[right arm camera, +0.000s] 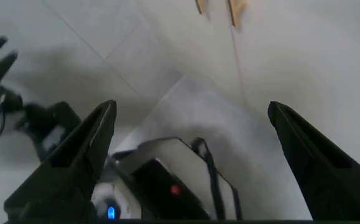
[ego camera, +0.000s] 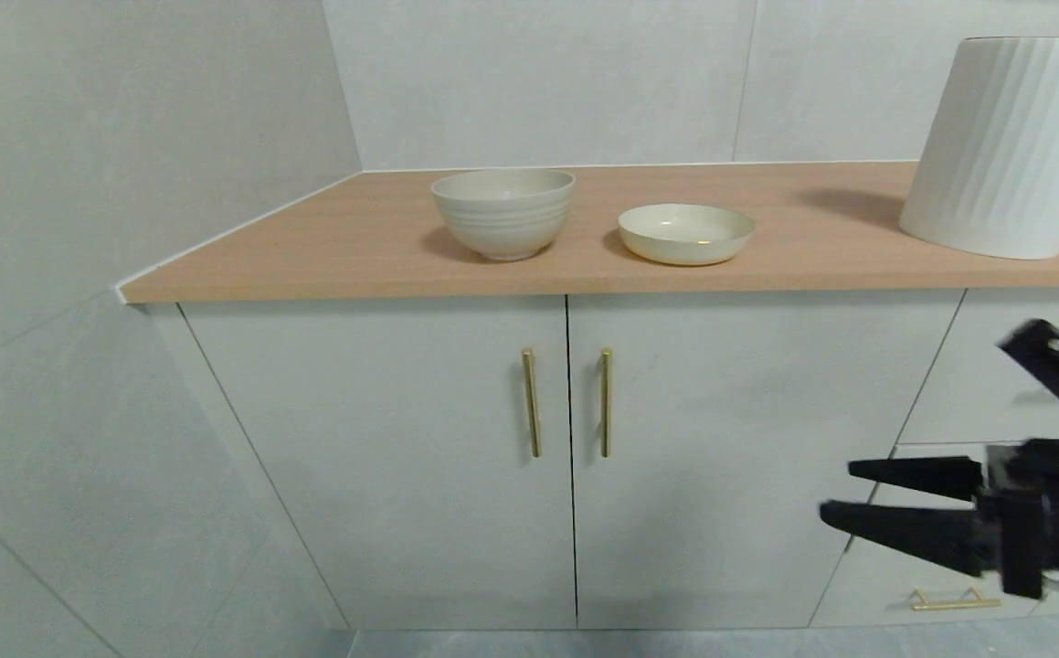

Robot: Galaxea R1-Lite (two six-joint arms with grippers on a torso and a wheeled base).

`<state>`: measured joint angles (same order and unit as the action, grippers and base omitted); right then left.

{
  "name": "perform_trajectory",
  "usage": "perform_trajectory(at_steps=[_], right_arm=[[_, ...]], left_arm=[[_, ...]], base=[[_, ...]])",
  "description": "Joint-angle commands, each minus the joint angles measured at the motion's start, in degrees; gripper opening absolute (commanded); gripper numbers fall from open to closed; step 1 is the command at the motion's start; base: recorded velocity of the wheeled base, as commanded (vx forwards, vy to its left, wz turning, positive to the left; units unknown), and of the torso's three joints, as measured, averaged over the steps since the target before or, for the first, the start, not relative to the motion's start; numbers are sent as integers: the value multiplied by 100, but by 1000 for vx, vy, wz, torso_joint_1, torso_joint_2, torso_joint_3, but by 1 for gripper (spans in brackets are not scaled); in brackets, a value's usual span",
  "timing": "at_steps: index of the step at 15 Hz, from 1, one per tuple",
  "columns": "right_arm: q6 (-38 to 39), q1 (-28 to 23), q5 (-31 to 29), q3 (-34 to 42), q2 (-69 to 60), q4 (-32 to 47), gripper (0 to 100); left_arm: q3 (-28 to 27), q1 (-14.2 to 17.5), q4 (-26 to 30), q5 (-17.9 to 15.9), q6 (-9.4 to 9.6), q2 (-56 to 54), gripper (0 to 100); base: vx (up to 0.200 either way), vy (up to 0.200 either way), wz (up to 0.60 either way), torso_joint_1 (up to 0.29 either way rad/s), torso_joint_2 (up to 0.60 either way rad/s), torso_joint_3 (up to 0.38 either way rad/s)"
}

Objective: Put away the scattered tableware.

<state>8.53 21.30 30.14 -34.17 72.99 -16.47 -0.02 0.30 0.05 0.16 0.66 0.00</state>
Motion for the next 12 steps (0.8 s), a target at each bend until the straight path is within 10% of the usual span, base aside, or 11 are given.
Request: perform_trajectory(at_steps=[1,12], right_arm=[[228,525,-104,-1188,2159,-629,100],[500,999,-315,-1786,3969,-2510,100]], left_arm=[[-6,5,-5,2,4,9,100],[2,-4,-5,-7,22,9,100]], base=[[0,0,0,0,0,0],[0,0,0,0,0,0]])
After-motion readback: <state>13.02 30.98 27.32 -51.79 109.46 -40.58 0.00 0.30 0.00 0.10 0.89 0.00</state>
